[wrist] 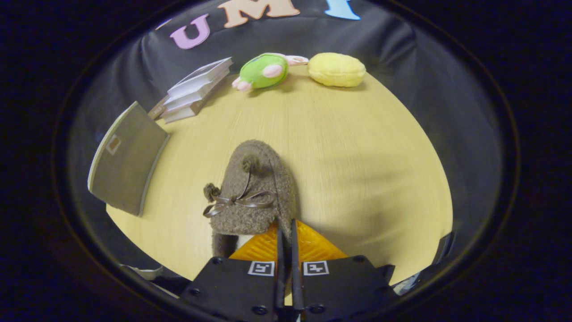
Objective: Open the storage box then place both shoes into the box .Put the left shoe in first, then the right shoe, with the right side of both shoes facing outward in a uniform manner.
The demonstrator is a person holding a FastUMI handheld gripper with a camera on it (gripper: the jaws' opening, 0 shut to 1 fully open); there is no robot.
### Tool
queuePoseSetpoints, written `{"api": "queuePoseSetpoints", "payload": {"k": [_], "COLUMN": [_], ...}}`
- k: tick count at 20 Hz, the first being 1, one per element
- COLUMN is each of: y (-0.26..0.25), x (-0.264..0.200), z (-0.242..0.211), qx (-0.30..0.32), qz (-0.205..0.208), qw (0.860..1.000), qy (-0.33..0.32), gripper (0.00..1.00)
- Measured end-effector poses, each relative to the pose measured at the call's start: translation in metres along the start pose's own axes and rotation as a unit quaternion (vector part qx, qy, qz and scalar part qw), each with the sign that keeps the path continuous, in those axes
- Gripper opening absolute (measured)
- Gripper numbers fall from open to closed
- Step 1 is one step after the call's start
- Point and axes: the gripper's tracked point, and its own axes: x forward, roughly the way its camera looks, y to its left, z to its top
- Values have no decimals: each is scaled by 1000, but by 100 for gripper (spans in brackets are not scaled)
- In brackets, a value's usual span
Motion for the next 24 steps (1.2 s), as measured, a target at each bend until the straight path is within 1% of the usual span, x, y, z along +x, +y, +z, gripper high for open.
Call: {"api": "queuePoseSetpoints", "payload": {"k": [2, 3, 4, 6, 12, 16, 19, 24], "y": [0, -5, -5, 1, 37, 62, 94, 150], "x": [-3, -5, -3, -8, -31, -49, -57, -70], "z": [-1, 4, -3, -2, 24, 46, 60, 81], "qx": [29, 42, 47, 56, 114, 132, 146, 127], "qz": [-1, -12, -20, -21, 1, -1, 19, 43], "qw": [1000, 999, 999, 998, 993, 991, 989, 991], "qy": [3, 3, 9, 12, 6, -4, -7, -19], "gripper": [8, 7, 5, 3, 4, 4, 4, 4]}}
